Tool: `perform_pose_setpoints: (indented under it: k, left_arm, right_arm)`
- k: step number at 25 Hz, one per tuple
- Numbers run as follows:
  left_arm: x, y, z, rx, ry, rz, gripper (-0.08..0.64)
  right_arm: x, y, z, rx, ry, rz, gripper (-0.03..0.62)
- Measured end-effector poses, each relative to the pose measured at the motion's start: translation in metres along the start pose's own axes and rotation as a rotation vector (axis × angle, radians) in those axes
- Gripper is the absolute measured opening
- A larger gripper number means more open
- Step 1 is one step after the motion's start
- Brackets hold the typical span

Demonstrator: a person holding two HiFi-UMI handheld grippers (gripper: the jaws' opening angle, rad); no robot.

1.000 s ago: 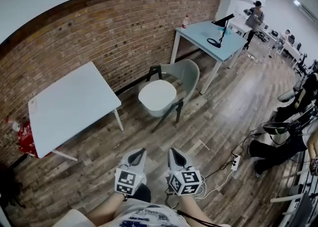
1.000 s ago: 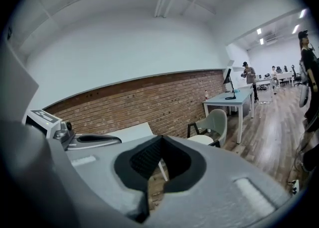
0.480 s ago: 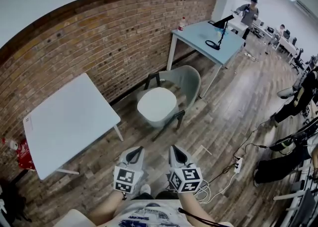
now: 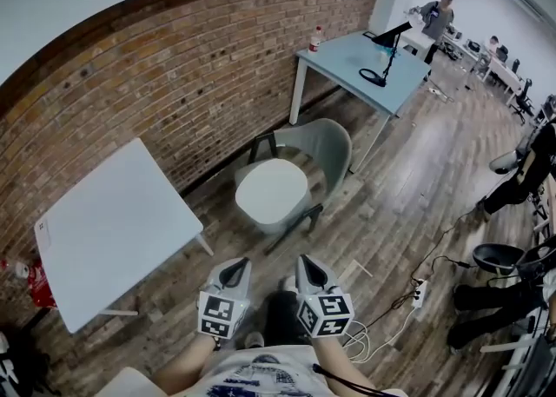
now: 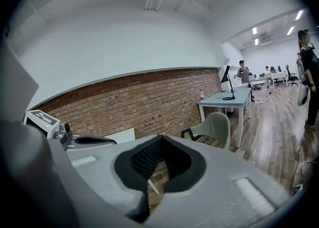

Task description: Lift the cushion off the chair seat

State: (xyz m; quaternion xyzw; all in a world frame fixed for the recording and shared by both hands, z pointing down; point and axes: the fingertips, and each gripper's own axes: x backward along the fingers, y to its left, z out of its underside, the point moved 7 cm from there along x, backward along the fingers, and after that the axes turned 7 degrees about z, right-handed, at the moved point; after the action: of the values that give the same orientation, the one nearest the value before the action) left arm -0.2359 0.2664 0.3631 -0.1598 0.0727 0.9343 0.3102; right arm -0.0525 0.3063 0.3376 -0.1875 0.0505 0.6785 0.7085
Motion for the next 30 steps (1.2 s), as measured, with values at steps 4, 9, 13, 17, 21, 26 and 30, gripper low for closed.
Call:
perform_pose_setpoints:
  k: [4,9,13,17,21,26,30]
  left_arm:
    - [-0.044,0.018,-0.008,-0.003,0.026,-0.009,-0.009]
    - [-0.106,0.048,-0.024,-0.006,0.071,-0.025,-0.009]
    - [-0.158,0.072,-0.046,0.003,0.092,-0.049,-0.009]
    - [-0.208,0.098,-0.060,0.017,0.093,-0.081,-0.009]
    - [-0.248,0.114,-0.069,0.028,0.115,-0.100,-0.009]
    - [-0.278,0.126,-0.081,0.036,0.135,-0.122,-0.009]
    - [-0.293,0.145,-0.076,0.044,0.154,-0.134,-0.009]
  right_arm:
    - [-0.045,-0.029,-0.008,-0.034,0.017,-0.013,-0.002]
    - [-0.112,-0.066,-0.029,-0.043,0.038,-0.042,-0.002]
    - [-0.161,-0.098,-0.056,-0.034,0.058,-0.072,-0.002]
    - [-0.205,-0.133,-0.077,-0.027,0.080,-0.089,-0.002]
    - [-0.241,-0.167,-0.089,-0.025,0.095,-0.104,-0.002]
    - [-0.278,-0.193,-0.097,-0.019,0.114,-0.114,-0.002]
    - [-0.306,-0.195,-0.095,-0.023,0.141,-0.121,-0.002]
